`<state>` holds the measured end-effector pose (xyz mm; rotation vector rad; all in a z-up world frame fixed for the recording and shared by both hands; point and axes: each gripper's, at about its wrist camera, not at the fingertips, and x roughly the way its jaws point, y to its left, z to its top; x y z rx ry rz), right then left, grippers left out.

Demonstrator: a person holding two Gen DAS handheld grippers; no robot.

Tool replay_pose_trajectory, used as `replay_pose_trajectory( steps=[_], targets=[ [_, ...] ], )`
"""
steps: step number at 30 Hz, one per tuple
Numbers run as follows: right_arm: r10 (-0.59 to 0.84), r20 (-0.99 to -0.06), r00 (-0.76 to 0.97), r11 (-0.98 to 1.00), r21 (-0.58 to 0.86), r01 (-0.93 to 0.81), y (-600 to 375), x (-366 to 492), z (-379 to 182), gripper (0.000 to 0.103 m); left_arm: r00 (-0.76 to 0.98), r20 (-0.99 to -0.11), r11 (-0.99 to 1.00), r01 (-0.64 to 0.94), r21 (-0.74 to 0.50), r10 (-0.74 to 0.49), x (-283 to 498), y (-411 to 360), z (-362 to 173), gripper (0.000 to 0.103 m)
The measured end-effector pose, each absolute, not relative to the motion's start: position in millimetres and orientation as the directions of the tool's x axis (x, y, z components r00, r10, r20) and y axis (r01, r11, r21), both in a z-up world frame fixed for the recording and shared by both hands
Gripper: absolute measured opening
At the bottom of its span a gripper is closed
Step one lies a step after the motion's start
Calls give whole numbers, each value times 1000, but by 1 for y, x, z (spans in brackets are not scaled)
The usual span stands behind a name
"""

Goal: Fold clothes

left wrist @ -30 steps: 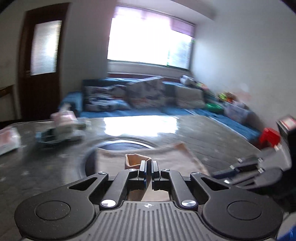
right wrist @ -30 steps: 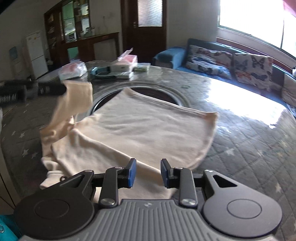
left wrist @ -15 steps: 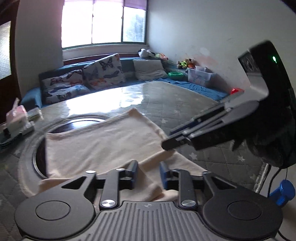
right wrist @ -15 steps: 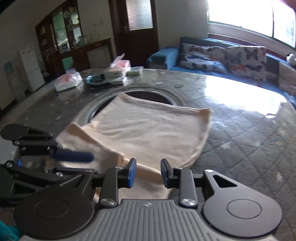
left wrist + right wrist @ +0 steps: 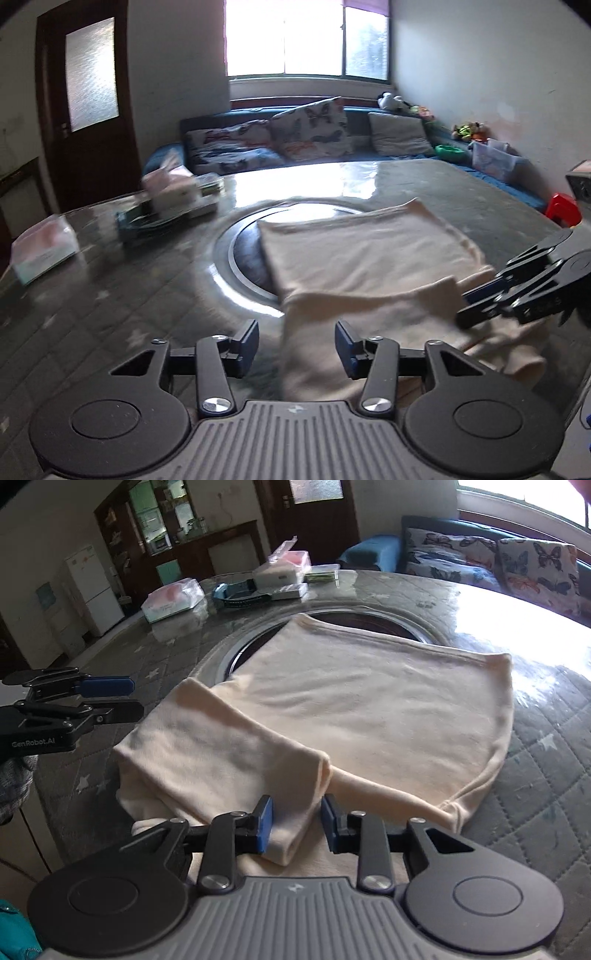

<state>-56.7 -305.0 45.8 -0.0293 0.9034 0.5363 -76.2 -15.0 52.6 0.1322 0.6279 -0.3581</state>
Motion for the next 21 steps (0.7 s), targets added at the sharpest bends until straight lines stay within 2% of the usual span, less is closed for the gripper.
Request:
replay_pose_trajectory(
  steps=[1, 10, 16, 18, 21],
  targets=[
    [427, -750, 505, 871, 189, -454, -304, -58, 49, 4, 750, -598, 932, 361, 14, -282, -77, -13, 51, 50],
    [383, -692, 613, 884, 83, -459, -313, -88, 102, 3, 733, -614, 924, 381, 11, -295, -77, -12, 44, 51],
    [298, -741, 602, 908, 26, -417, -325, -93, 88, 4, 726, -606, 908, 418, 13, -326, -71, -24, 51, 51],
    [278, -754, 594, 912, 14, -409, -327, -92, 82, 10, 724, -600, 899, 437, 16, -341, -70, -30, 54, 49],
    [271, -735, 622, 915, -3, -403, -328, -93, 85, 11, 715, -594, 884, 468, 15, -369, -66, -40, 58, 46]
  ],
)
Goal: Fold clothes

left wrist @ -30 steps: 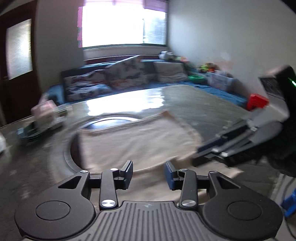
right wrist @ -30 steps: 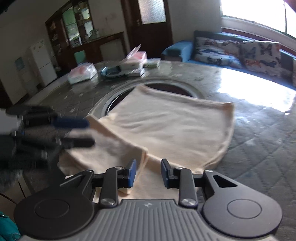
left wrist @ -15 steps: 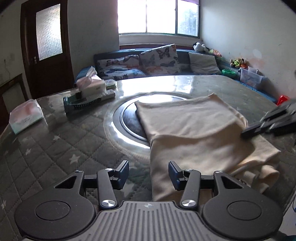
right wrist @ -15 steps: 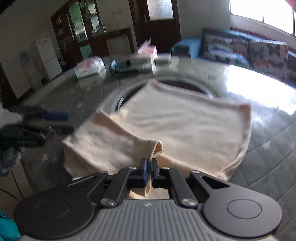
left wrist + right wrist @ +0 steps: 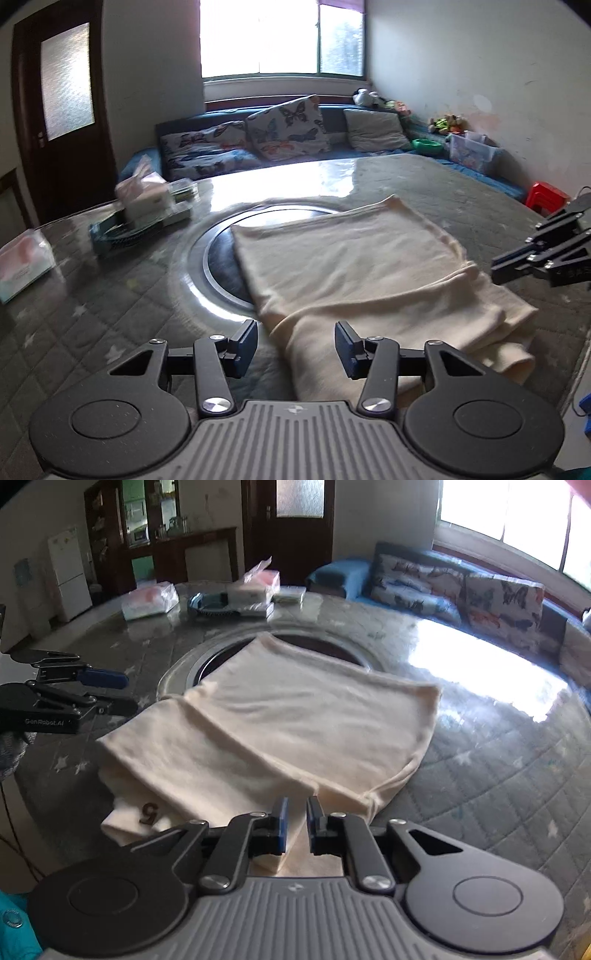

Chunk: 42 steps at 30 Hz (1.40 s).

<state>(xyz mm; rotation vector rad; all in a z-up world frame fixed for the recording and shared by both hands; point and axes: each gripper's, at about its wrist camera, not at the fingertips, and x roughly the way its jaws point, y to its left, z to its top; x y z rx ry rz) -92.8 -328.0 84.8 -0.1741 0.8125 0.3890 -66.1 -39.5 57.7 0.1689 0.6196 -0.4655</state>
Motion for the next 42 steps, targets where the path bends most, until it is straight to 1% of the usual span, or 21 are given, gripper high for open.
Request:
replay_pose_trajectory(
  steps=[2, 4, 6, 13, 16, 18, 19, 22, 25, 26, 27, 31, 35, 38, 40, 42],
  targets=[
    [295, -727, 620, 911, 20, -411, -326, -88, 85, 11, 706, -596, 871, 491, 25, -381, -62, -49, 55, 42],
    [313, -728, 610, 903, 30, -428, -321, -82, 80, 11, 695, -606, 862, 506, 28, -388, -56, -56, 50, 41],
    [326, -732, 598, 897, 38, -441, -317, -78, 74, 11, 683, -617, 859, 512, 24, -390, -49, -62, 44, 37],
    [331, -759, 561, 886, 45, -461, -311, -66, 46, 12, 652, -657, 862, 507, 6, -379, -35, -61, 25, 38],
    [335, -750, 570, 883, 40, -467, -311, -67, 54, 13, 657, -651, 859, 512, 14, -381, -39, -60, 29, 38],
    [333, -742, 582, 884, 30, -467, -311, -67, 58, 17, 659, -645, 852, 524, 23, -387, -44, -59, 33, 38],
    [331, -740, 586, 884, 27, -466, -311, -66, 58, 18, 659, -642, 845, 533, 30, -393, -48, -58, 36, 38],
    [321, -758, 568, 882, 21, -471, -311, -64, 51, 18, 654, -632, 811, 581, 69, -415, -65, -53, 42, 38],
    [325, -753, 573, 876, 12, -482, -312, -71, 53, 19, 642, -629, 764, 635, 117, -437, -87, -48, 46, 42],
    [331, -747, 576, 874, 12, -486, -312, -75, 56, 21, 638, -629, 745, 653, 136, -444, -95, -47, 46, 45],
    [335, -744, 578, 872, 13, -490, -313, -78, 57, 23, 635, -627, 724, 671, 159, -451, -103, -47, 46, 45],
    [332, -758, 561, 846, -24, -533, -309, -94, 57, 23, 612, -622, 619, 746, 247, -489, -133, -56, 40, 45],
    [312, -761, 569, 830, -73, -553, -306, -106, 53, 23, 604, -622, 537, 778, 324, -499, -151, -73, 24, 45],
    [315, -754, 577, 828, -78, -555, -309, -113, 60, 26, 601, -609, 513, 788, 341, -518, -155, -83, 16, 45],
    [310, -753, 580, 823, -93, -561, -311, -117, 63, 27, 602, -602, 505, 789, 349, -524, -154, -89, 11, 42],
    [303, -754, 582, 814, -113, -570, -314, -124, 66, 27, 600, -596, 510, 791, 339, -534, -151, -93, 9, 21]
  ],
)
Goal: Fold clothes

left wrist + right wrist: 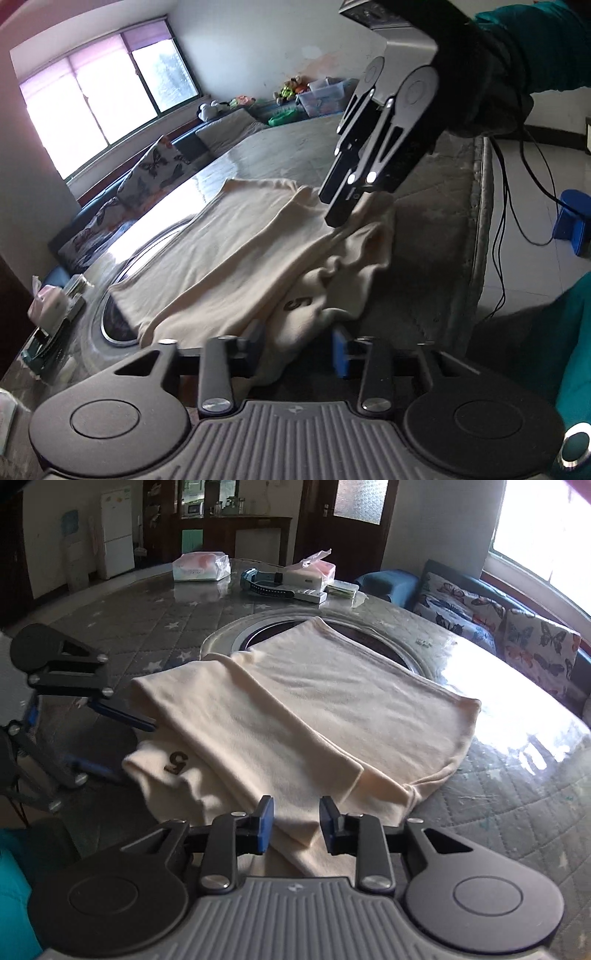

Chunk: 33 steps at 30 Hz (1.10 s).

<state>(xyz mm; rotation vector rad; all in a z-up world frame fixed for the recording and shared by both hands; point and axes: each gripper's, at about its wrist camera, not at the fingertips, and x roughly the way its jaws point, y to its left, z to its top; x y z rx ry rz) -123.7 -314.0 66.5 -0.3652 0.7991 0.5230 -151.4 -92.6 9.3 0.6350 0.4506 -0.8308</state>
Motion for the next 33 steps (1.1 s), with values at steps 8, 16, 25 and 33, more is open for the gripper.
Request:
replay_pose_trajectory(
  steps=[8, 16, 25, 33],
  targets=[
    [304, -758, 577, 746, -188, -639, -324, -154, 75, 46, 632, -543, 631, 743, 222, -553, -119, -84, 36, 9],
    [337, -710, 618, 707, -242, -665, -305, -152, 61, 54, 619, -560, 675, 725, 139, -551, -91, -82, 41, 9],
    [387, -731, 562, 770, -78, -633, -311, -107, 61, 19, 648, -554, 665, 716, 211, -523, -119, -72, 32, 32],
    [406, -712, 573, 802, -23, -597, -317, -92, 78, 13, 697, -551, 610, 698, 375, -459, -130, -70, 11, 42]
  ],
)
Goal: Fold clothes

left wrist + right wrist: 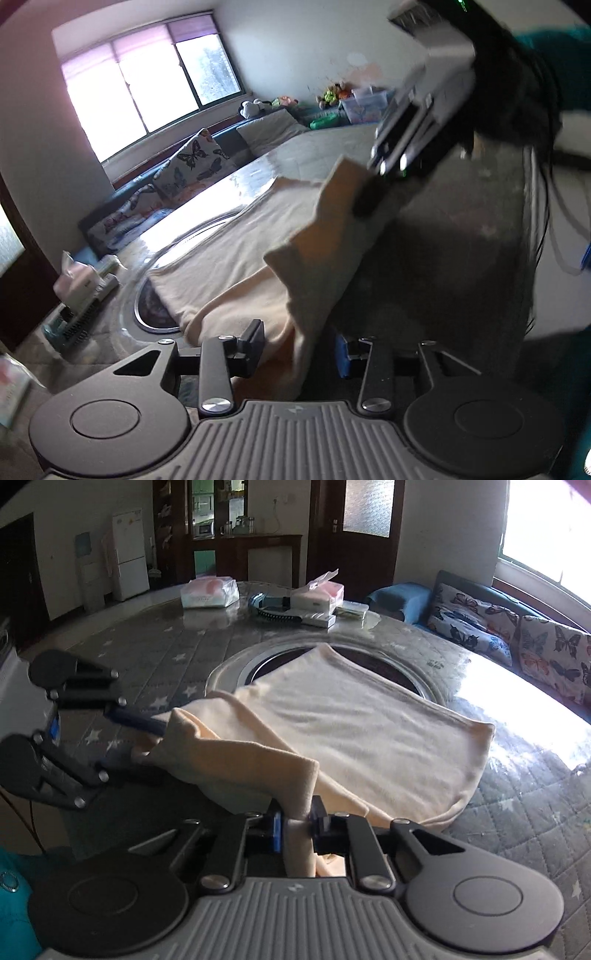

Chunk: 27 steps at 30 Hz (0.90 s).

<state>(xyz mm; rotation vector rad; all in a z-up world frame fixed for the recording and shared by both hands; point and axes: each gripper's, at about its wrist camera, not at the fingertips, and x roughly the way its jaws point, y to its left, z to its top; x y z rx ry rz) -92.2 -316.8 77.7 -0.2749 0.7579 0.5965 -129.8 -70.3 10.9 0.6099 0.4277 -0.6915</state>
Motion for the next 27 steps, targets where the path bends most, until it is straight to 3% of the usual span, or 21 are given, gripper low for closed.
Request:
replay_pose_trajectory(
  steps=[2, 6, 8, 15, 27],
  targets=[
    [403, -709, 579, 805, -26, -592, -316, -93, 78, 12, 708, -548, 594, 691, 412, -444, -130, -70, 7, 37],
    [403, -694, 597, 809, -34, -586, -316, -101, 79, 10, 713, -550, 578, 690, 436, -436, -130, -69, 6, 11],
    [408, -683, 605, 810, -34, -585, -317, -106, 81, 10, 705, -555, 588, 695, 414, -442, -128, -66, 9, 7],
    [436, -653, 619, 790, -51, -610, -320, -135, 98, 10, 680, -546, 596, 718, 361, -489, -143, -53, 32, 5],
    [468, -683, 561, 756, -19, -654, -320, -176, 137, 9, 617, -556, 573, 770, 280, -557, -169, -40, 71, 5]
  ],
)
